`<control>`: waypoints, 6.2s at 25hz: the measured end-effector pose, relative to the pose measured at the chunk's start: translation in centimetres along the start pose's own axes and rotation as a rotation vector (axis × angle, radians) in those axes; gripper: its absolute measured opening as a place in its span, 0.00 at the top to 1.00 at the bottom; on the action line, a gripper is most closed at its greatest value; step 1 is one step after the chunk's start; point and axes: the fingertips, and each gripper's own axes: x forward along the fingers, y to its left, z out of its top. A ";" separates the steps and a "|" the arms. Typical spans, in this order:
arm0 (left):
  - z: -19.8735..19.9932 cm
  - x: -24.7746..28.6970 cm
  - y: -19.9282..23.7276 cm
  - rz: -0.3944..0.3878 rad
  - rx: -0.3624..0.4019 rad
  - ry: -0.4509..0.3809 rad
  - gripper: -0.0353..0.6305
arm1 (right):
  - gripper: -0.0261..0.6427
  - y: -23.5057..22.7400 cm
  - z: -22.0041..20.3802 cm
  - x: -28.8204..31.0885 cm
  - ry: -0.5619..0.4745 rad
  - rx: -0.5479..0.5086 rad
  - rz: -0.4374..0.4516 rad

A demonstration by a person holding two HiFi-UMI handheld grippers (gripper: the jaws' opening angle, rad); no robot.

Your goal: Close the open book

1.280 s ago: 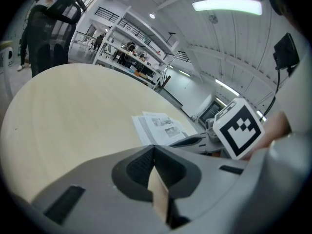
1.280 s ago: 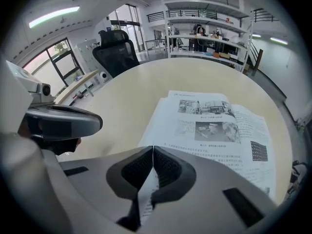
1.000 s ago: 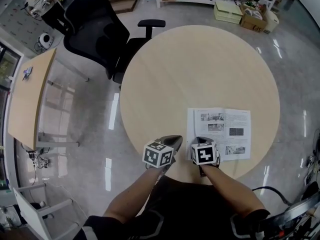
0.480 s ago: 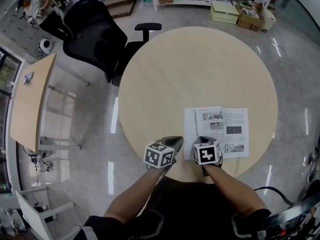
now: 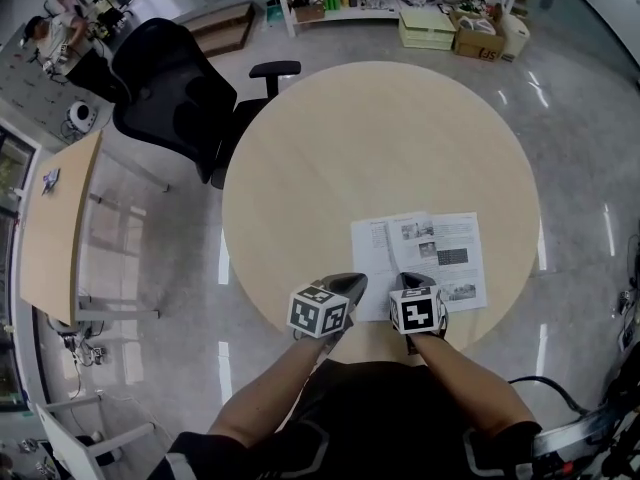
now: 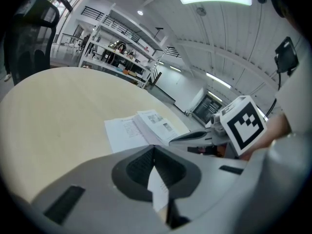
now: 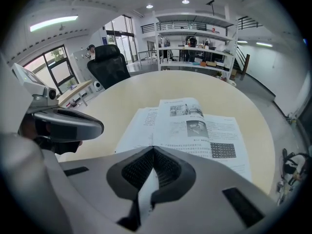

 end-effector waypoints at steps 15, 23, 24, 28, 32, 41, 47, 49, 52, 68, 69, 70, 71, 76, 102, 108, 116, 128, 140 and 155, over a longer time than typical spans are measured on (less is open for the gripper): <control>1.6 2.4 -3.5 -0.033 0.044 0.019 0.97 | 0.96 -7.6 0.2 -2.8 -0.068 0.137 -0.061; 2.7 3.7 -5.3 -0.036 0.059 0.025 0.97 | 0.96 -11.2 0.4 -4.1 -0.123 0.225 -0.058; 2.7 3.9 -5.5 -0.037 0.062 0.028 0.97 | 0.96 -11.6 0.3 -4.3 -0.130 0.236 -0.055; 2.8 4.7 -6.3 -0.038 0.077 0.039 0.97 | 0.96 -13.2 0.0 -4.4 -0.148 0.287 -0.038; 2.5 5.6 -7.2 -0.040 0.080 0.055 0.97 | 0.96 -15.3 -1.0 -4.9 -0.156 0.343 -0.043; 2.9 6.6 -8.4 -0.031 0.092 0.076 0.97 | 0.96 -20.2 -2.9 -5.3 -0.149 0.523 -0.015; 2.7 7.0 -8.8 -0.021 0.084 0.086 0.97 | 0.96 -22.5 -4.7 -4.3 -0.133 0.562 -0.003; 2.6 7.0 -8.7 -0.012 0.077 0.086 0.97 | 0.96 -22.9 -5.2 -3.9 -0.128 0.574 0.007; 2.5 7.0 -8.4 0.002 0.067 0.083 0.97 | 0.96 -23.4 -5.8 -3.3 -0.119 0.576 0.018; 2.0 6.8 -8.0 0.020 0.018 0.068 0.97 | 0.96 -26.3 -8.7 -4.0 -0.084 0.579 -0.038; 2.1 6.7 -8.0 0.022 0.018 0.065 0.97 | 0.96 -26.1 -8.3 -4.1 -0.090 0.564 -0.035; 2.1 6.6 -8.0 0.025 0.017 0.062 0.97 | 0.96 -25.9 -7.9 -4.3 -0.097 0.548 -0.032; 2.1 6.4 -7.9 0.029 0.016 0.058 0.97 | 0.96 -25.6 -7.5 -4.4 -0.104 0.532 -0.028; 2.4 5.0 -6.9 0.069 -0.009 0.020 0.97 | 0.96 -24.5 -6.1 -4.7 -0.130 0.481 -0.002; -4.9 -6.5 0.7 0.235 -0.204 -0.075 0.97 | 0.60 8.4 -5.6 -3.2 -0.013 -0.873 0.327; -6.8 -6.5 0.5 0.197 -0.206 -0.044 0.97 | 0.60 8.8 -7.8 -1.1 0.044 -0.953 0.279; -7.2 -6.7 0.1 0.167 -0.188 -0.026 0.97 | 0.60 9.1 -8.1 0.8 0.078 -1.040 0.258; -6.4 -6.5 0.1 0.145 -0.169 -0.028 0.97 | 0.91 10.1 -8.1 1.0 0.069 -1.064 0.302; -5.8 -5.9 0.3 0.130 -0.166 -0.028 0.97 | 0.96 8.9 -5.5 -0.8 -0.044 -0.919 0.253; -3.8 -2.2 -2.7 0.040 -0.081 0.016 0.97 | 0.96 3.8 -3.8 -7.1 -0.266 -0.714 0.078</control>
